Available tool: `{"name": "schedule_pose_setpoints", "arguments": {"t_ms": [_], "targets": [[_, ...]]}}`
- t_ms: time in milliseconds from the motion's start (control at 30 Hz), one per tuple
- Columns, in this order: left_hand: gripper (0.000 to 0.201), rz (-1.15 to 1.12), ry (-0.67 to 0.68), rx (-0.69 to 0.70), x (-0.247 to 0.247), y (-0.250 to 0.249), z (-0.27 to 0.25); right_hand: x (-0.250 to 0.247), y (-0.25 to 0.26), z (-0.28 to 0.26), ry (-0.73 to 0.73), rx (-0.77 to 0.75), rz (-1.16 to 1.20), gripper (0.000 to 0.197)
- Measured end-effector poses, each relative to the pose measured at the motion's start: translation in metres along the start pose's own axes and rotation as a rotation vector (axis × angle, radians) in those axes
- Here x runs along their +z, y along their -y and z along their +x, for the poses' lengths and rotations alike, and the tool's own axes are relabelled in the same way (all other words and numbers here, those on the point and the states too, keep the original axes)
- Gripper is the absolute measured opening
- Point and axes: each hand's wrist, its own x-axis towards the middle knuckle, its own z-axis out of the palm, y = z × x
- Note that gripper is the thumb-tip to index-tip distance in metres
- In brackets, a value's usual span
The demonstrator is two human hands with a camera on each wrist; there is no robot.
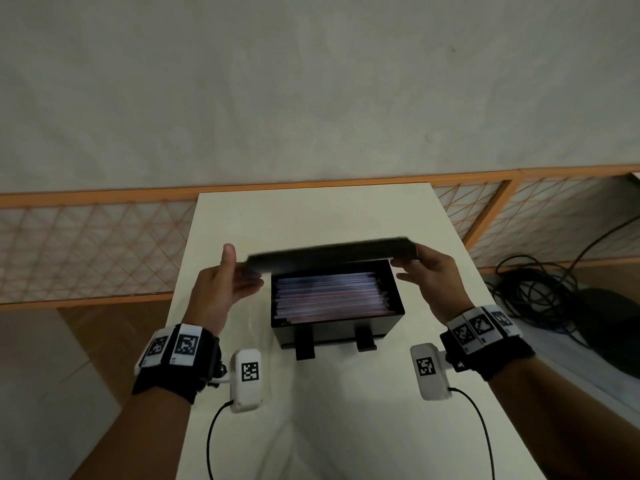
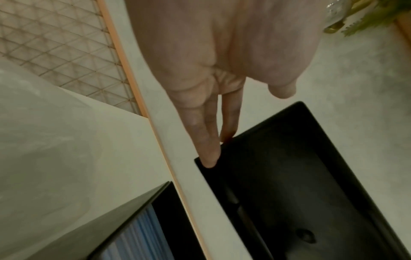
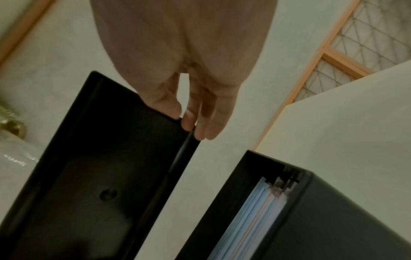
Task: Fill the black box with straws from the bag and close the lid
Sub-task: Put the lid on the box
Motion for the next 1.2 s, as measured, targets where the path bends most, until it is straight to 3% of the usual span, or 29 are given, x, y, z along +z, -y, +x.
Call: {"name": "schedule_pose_setpoints", "arguments": {"t_ms": [100, 167, 300, 400, 833, 1200], "targets": [[0.043, 0.161, 0.077, 0.061, 0.002, 0.011, -0.001, -0.001, 0.002, -0.007, 0.034, 0.14, 0.151, 0.034], [0.042, 0.365, 0.123, 0.101, 0.005, 0.022, -0.001, 0.002, -0.005, -0.01, 0.066, 0.144, 0.12, 0.028], [0.049, 0.716, 0.143, 0.1, 0.01, 0.035, -0.001, 0.003, -0.028, -0.01, 0.155, 0.048, -0.501, 0.049], [0.047, 0.844, 0.174, 0.092, 0.016, 0.04, -0.003, 0.008, -0.034, -0.01, 0.165, 0.084, -0.68, 0.056], [0.038, 0.654, 0.13, 0.053, 0.023, 0.049, 0.009, 0.02, -0.03, -0.001, 0.095, 0.2, -0.691, 0.044], [0.041, 0.585, 0.134, 0.013, 0.019, 0.059, 0.015, 0.018, -0.034, -0.001, 0.089, 0.242, -0.692, 0.05]]}}
